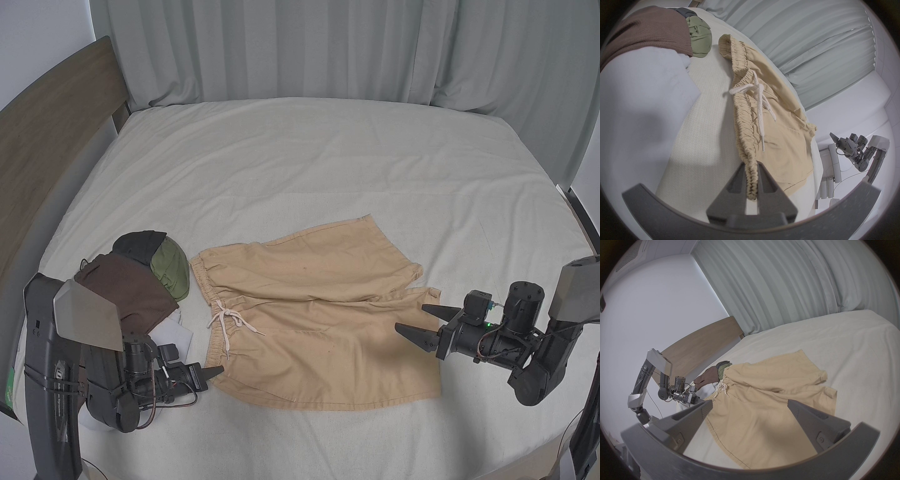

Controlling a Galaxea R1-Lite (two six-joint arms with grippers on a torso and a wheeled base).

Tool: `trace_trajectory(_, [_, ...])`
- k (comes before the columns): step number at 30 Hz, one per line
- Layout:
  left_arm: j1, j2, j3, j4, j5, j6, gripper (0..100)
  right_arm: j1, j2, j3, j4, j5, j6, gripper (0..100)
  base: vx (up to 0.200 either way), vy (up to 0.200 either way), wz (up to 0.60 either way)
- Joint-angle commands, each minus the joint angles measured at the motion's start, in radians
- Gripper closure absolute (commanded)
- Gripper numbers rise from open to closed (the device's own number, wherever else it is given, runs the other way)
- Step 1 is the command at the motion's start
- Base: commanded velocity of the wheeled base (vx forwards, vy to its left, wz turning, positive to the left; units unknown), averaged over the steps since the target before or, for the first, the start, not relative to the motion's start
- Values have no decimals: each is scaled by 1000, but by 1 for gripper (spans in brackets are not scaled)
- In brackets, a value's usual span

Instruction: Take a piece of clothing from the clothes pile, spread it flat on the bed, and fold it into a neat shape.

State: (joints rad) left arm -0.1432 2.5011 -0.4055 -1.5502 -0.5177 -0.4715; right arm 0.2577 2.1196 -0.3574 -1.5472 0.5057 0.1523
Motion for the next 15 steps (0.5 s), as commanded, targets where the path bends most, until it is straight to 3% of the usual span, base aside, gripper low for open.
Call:
trace_trajectory(1, [2,1,-1,-4,1,1,100,-9,16,35,1,7,0,0,0,0,0])
trace_trajectory(15, [1,1,2,-4,-2,7,100,-34,126,268,3,34,-54,0,0,0,0])
